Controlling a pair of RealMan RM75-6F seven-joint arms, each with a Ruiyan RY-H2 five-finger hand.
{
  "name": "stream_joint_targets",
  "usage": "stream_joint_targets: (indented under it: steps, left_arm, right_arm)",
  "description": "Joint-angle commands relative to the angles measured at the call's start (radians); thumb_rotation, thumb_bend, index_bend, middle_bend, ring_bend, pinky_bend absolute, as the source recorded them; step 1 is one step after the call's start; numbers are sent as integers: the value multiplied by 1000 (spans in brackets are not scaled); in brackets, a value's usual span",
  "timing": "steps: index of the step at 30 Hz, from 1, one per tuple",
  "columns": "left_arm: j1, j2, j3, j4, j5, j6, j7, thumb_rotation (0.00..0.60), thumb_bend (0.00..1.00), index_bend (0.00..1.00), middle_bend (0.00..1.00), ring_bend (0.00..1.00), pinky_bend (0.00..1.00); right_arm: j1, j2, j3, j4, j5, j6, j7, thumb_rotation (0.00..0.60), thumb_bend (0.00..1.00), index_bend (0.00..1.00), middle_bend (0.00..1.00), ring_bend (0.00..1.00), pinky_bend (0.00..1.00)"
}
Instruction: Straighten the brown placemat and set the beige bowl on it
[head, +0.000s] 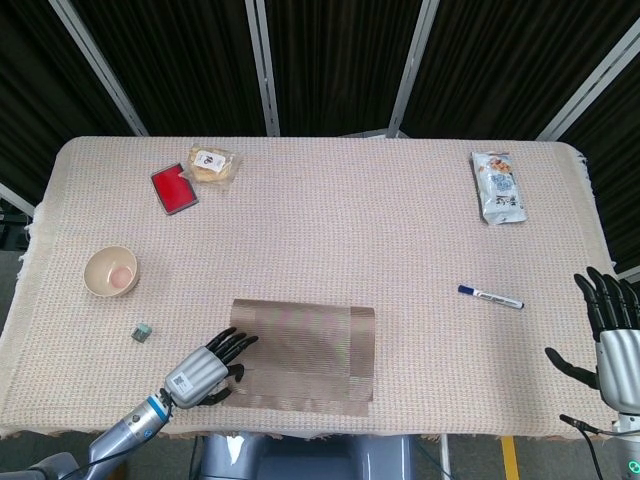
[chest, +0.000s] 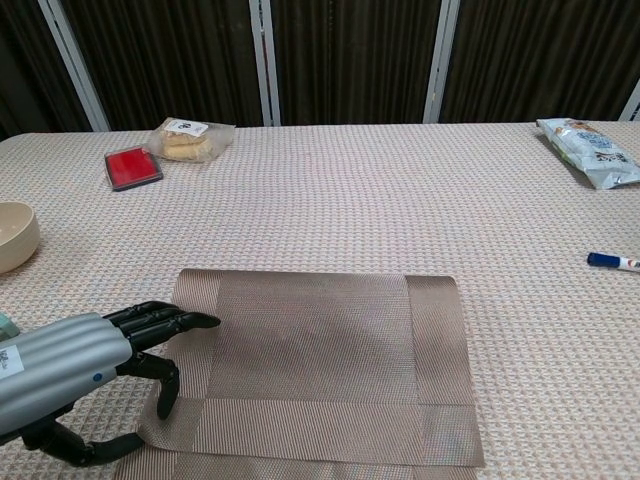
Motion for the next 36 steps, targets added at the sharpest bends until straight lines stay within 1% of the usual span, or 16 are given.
stream_joint_targets:
  steps: [1,5,14,16,20,22,23,24,25,26,28,29,30,33,35,36]
  left_arm:
    - [0,0,-1,-1,-5,-4,-3,600,369,487,0,0,0]
    - [0,-1,-2,-2,-12,-6,-4,600,423,493,0,0,0]
    - [-1,-3,-22,-30,-31,5,-27,600,433,639,0,0,0]
    - [-7,0,-37,-46,-34,12,-26,600,433,660,0,0,0]
    - [-38,7,-105,-104,-75,-2,-24,600,432,683,0,0,0]
    - [-74,16,-178,-155,-131,-36,-28,600,433,687,0,0,0]
    - [-98,21,-229,-187,-177,-63,-23,600,433,687,0,0,0]
    - [-112,25,-263,-211,-222,-91,-17,600,433,687,0,0,0]
    - [-125,27,-301,-239,-275,-116,-14,600,431,687,0,0,0]
    - [-142,26,-359,-270,-354,-147,-15,600,429,688,0,0,0]
    - [-189,24,-457,-295,-486,-200,38,600,428,688,0,0,0]
    - [-228,15,-517,-279,-559,-225,84,600,430,689,0,0,0]
    - [-255,7,-552,-265,-615,-245,114,600,433,691,0,0,0]
    - [-342,-19,-632,-185,-775,-300,200,600,442,692,0,0,0]
    - [-400,-45,-673,-95,-868,-332,230,600,449,692,0,0,0]
    - [-414,-52,-680,-68,-887,-341,234,600,450,692,0,0,0]
  right_arm:
    - [0,0,0,0,0,0,0,600,0,0,0,0,0]
    - [0,1,0,0,0,0,0,600,0,0,0,0,0]
    - [0,2,1,2,2,1,4,600,0,0,0,0,0]
    - [0,1,2,2,2,0,4,600,0,0,0,0,0]
    - [3,-2,3,4,9,-5,-1,600,0,0,0,0,0]
    - [4,-4,5,5,14,-8,-7,600,0,0,0,0,0]
    - [5,-5,7,5,19,-9,-10,600,0,0,0,0,0]
    - [5,-6,8,6,22,-11,-13,600,0,0,0,0,0]
    - [6,-7,9,6,25,-12,-15,600,0,0,0,0,0]
    - [8,-9,12,8,30,-13,-18,600,0,0,0,0,0]
    - [11,-12,17,14,37,-17,-20,600,0,0,0,0,0]
    - [14,-14,20,17,45,-21,-18,600,0,0,0,0,0]
    - [16,-14,23,20,52,-25,-19,600,0,0,0,0,0]
    - [19,-17,34,24,78,-32,-24,600,0,0,0,0,0]
    - [22,-18,41,28,95,-36,-29,600,0,0,0,0,0]
    - [22,-19,43,29,99,-37,-31,600,0,0,0,0,0]
